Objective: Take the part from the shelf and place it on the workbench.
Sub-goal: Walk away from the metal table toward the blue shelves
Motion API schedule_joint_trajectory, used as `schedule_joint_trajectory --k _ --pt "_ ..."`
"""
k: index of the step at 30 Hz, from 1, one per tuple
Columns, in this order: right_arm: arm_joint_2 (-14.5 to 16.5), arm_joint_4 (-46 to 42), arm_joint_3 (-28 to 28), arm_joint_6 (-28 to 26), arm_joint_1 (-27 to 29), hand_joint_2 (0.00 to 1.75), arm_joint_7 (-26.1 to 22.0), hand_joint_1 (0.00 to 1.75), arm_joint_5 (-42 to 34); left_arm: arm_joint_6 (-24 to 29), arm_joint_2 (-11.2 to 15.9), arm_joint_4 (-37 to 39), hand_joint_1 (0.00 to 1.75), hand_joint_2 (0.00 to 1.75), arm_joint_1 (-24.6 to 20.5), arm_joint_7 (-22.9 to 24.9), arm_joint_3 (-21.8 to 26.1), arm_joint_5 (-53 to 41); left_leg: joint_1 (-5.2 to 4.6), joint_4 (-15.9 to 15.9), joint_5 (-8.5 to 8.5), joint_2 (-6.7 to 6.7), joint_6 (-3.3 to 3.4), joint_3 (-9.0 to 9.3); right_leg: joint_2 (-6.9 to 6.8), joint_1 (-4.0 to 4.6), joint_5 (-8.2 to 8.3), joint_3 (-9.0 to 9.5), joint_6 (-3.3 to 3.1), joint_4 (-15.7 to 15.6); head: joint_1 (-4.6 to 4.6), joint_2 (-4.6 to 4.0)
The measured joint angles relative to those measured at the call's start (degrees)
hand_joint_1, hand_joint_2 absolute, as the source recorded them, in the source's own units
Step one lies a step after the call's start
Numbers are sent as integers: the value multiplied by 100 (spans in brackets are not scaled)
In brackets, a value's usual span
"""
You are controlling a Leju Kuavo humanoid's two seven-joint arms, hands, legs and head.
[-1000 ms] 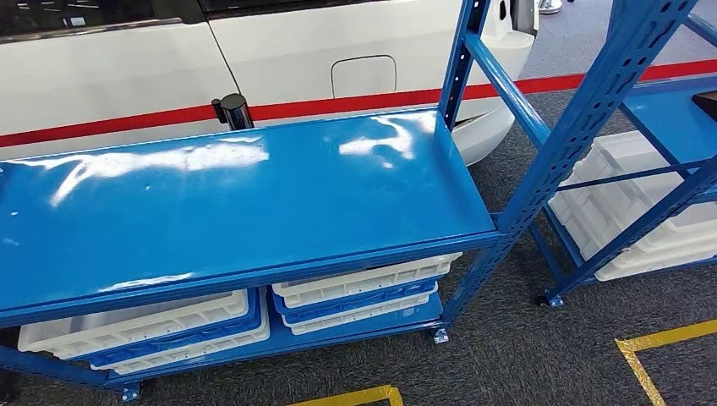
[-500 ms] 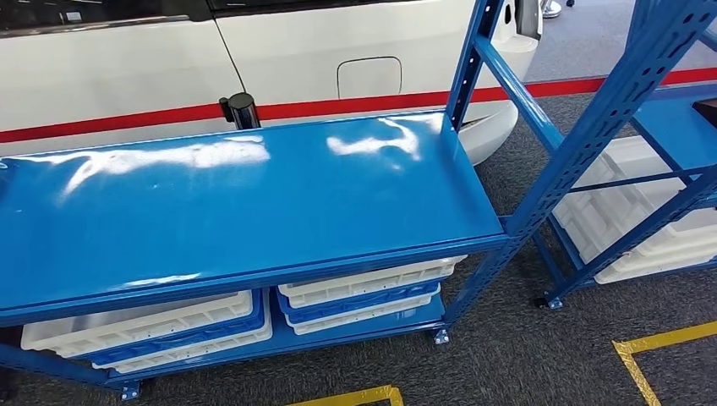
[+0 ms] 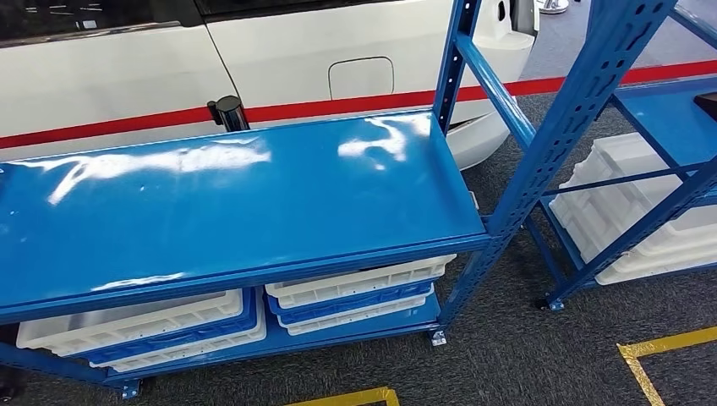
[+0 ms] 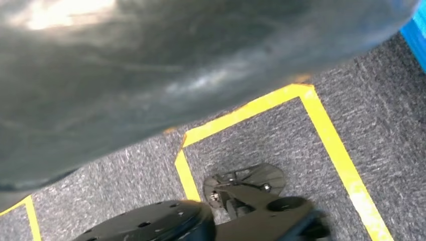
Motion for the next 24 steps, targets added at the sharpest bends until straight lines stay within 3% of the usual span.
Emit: schedule_joint_trajectory --k 1,2,5,7,10,12,14,16,17,19,20,22,24 --pt "-2 0 0 1 0 0 0 0 2 1 0 0 0 0 3 2 0 -2 5 61 42 4 -4 -39 -7 2 -6 8 -3 1 0 0" --pt "-2 0 0 2 -1 0 0 0 3 2 1 0 0 0 6 4 0 -4 12 -107 188 15 -4 37 -10 0 -12 22 -3 2 1 0" --pt "3 0 0 5 -2 0 0 0 8 7 2 0 0 0 1 7 0 -4 20 -1216 704 108 14 586 -20 19 -57 78 50 14 -8 1" --pt "3 0 0 6 -3 0 0 0 17 10 -1 0 0 0 -11 7 0 -4 -8 -1498 760 122 61 708 -42 44 -76 87 116 11 -3 0" --pt "-1 0 0 5 -4 0 -1 0 33 19 1 0 0 0 -14 7 1 -4 -32 -1524 793 57 180 683 -67 34 -116 45 196 47 6 0" --pt "1 0 0 4 -5 0 -2 0 39 25 3 0 0 0 -19 3 2 -8 -23 -1547 826 23 267 671 -39 30 -339 -174 175 474 17 0" --pt "6 0 0 3 -5 0 -2 0 42 26 3 0 0 0 -24 -3 2 -16 -39 -1545 834 -12 313 646 0 39 -658 -558 114 1250 26 0" --pt "5 1 0 3 2 0 -1 0 49 26 3 0 0 0 -20 -4 2 -22 -56 -1544 839 -64 321 631 23 49 -757 -796 124 1681 27 1" --pt "3 1 0 3 5 0 1 0 54 26 3 0 0 0 -17 -4 2 -22 -62 -1543 841 -96 322 629 33 53 -680 -762 157 1588 26 1" --pt "0 2 0 5 1 0 2 0 62 26 2 0 0 0 -16 -4 2 -22 -66 -1542 848 -160 315 634 94 62 -382 -399 212 849 29 1" --pt "-3 1 0 7 -4 0 2 0 64 26 1 0 0 0 -18 -3 2 -22 -85 -1531 848 -189 301 631 139 73 -257 -214 209 469 29 0" --pt "-8 0 0 11 -14 0 2 0 65 26 0 0 0 0 -19 0 2 -22 -114 -1523 854 -238 258 626 192 93 -128 -26 159 70 24 0" --pt "-2 1 0 15 -16 0 3 0 66 26 2 0 0 0 -15 3 2 -22 -116 -1522 855 -275 208 625 149 76 -86 -5 99 32 21 1"
